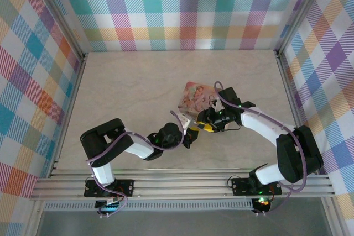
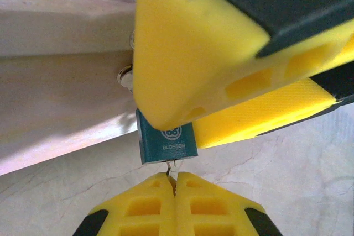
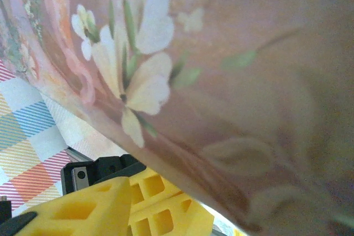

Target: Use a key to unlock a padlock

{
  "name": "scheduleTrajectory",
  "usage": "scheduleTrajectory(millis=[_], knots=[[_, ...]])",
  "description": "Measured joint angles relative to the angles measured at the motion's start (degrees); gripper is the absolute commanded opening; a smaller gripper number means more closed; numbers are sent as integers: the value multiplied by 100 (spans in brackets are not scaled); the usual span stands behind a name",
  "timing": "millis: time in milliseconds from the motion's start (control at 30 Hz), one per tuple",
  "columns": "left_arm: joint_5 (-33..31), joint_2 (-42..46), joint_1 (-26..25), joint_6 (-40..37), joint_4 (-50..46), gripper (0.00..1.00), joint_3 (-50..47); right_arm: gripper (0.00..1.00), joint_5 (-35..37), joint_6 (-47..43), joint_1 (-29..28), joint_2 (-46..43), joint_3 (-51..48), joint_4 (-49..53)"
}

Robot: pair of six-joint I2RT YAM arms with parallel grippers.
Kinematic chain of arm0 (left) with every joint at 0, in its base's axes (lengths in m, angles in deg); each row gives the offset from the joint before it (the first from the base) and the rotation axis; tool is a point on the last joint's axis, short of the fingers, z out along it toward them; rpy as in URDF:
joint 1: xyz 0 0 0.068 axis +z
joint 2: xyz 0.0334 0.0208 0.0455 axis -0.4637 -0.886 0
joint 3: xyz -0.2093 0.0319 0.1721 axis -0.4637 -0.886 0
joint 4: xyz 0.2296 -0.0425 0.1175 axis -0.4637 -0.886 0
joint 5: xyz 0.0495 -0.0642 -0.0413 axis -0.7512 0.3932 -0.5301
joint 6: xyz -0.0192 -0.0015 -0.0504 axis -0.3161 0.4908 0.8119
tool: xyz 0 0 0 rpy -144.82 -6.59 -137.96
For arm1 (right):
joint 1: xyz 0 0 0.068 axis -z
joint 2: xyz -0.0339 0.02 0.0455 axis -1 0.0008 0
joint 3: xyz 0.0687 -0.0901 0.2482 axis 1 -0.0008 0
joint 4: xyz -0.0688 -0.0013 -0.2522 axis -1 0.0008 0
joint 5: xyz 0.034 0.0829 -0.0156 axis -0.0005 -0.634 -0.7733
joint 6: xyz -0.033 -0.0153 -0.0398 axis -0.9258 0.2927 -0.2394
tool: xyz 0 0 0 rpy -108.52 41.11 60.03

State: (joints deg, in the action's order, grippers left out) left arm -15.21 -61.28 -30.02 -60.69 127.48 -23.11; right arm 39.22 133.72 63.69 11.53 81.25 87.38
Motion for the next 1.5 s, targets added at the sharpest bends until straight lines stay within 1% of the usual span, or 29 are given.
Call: scheduleTrajectory(millis=[200,300,500,600,700,767,833,933,1133,1300,1500], knots=[[-142,-299,-103,-190,13,0,9,53,52,170,-90,59,-109,4],[-188,-315,-155,-243,22,0,17,53,107,214,-146,72,-118,-20],[-232,-437,-175,-363,44,0,66,54,570,365,-319,-59,-214,-52],[-232,-494,-203,-400,39,0,120,54,999,522,-398,-409,-396,-9],[-251,-516,-229,-444,39,0,136,55,1434,721,-448,-973,-632,39],[-262,-516,-240,-485,39,0,138,56,1650,857,-459,-1298,-815,31],[-280,-516,-264,-507,24,0,151,56,1770,968,-459,-1438,-966,22],[-330,-516,-330,-546,9,0,212,56,1803,1069,-459,-1360,-1110,-50],[-538,-514,-494,-763,-188,0,328,56,1827,1106,-501,-1001,-1080,-247],[-859,-472,-634,-1021,-457,0,409,50,1814,1126,-501,-964,-1069,-304],[-1071,-396,-721,-1235,-608,0,431,51,1812,1158,-501,-951,-1047,-289]])
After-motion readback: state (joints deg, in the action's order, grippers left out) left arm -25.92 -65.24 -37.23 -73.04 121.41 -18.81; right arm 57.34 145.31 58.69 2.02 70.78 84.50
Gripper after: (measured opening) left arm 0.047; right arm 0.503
